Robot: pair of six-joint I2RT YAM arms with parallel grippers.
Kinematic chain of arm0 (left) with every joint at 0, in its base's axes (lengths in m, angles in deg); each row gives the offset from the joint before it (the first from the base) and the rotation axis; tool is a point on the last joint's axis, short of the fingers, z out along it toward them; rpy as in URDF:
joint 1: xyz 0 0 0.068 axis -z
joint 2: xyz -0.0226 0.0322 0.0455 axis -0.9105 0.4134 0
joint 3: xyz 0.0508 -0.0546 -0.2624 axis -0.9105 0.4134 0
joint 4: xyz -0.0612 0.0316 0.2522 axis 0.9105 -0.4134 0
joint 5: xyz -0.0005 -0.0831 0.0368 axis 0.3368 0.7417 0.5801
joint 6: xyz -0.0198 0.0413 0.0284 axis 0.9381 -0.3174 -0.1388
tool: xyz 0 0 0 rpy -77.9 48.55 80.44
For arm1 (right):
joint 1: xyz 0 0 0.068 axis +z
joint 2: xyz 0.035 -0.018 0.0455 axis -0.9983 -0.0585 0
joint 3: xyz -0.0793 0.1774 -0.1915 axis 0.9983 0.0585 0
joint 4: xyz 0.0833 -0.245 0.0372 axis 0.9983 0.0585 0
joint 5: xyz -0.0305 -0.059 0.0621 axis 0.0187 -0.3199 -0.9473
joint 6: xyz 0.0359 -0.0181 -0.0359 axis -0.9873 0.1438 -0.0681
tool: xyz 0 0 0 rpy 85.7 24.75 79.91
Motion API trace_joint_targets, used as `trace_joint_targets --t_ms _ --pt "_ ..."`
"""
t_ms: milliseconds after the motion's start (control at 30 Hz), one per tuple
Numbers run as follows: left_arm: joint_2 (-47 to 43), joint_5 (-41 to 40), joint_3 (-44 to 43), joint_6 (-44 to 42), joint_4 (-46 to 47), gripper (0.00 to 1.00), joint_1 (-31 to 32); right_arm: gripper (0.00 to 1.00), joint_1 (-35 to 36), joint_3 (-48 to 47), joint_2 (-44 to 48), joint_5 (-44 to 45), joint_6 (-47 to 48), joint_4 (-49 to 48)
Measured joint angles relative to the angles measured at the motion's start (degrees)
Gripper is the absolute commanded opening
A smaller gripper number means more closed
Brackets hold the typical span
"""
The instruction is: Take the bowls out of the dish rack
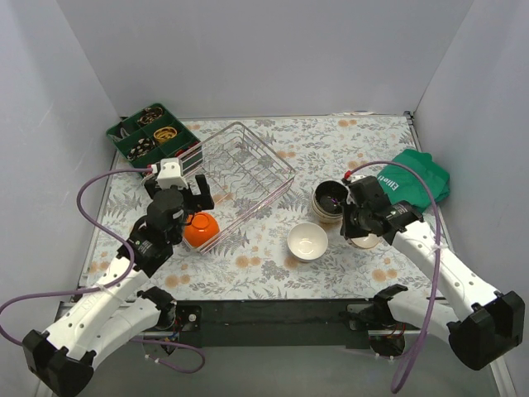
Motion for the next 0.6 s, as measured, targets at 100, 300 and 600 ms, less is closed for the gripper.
trace_joint_targets --t_ms 100,300,600 --pt "-0.9 -0.5 0.4 -0.5 0.1 0.98 0.0 0.01 -5.7 2.9 -0.2 -1.5 0.0 -0.1" --pt "-1.6 -0.6 0.8 -0.9 0.3 0.98 0.0 0.01 -10.6 6.4 -4.5 -4.0 0.3 -2.3" --pt "-1.6 -0.4 1.2 -1.4 0.3 0.98 0.0 0.35 -11.9 8.6 -9.7 -5.0 1.0 -8.7"
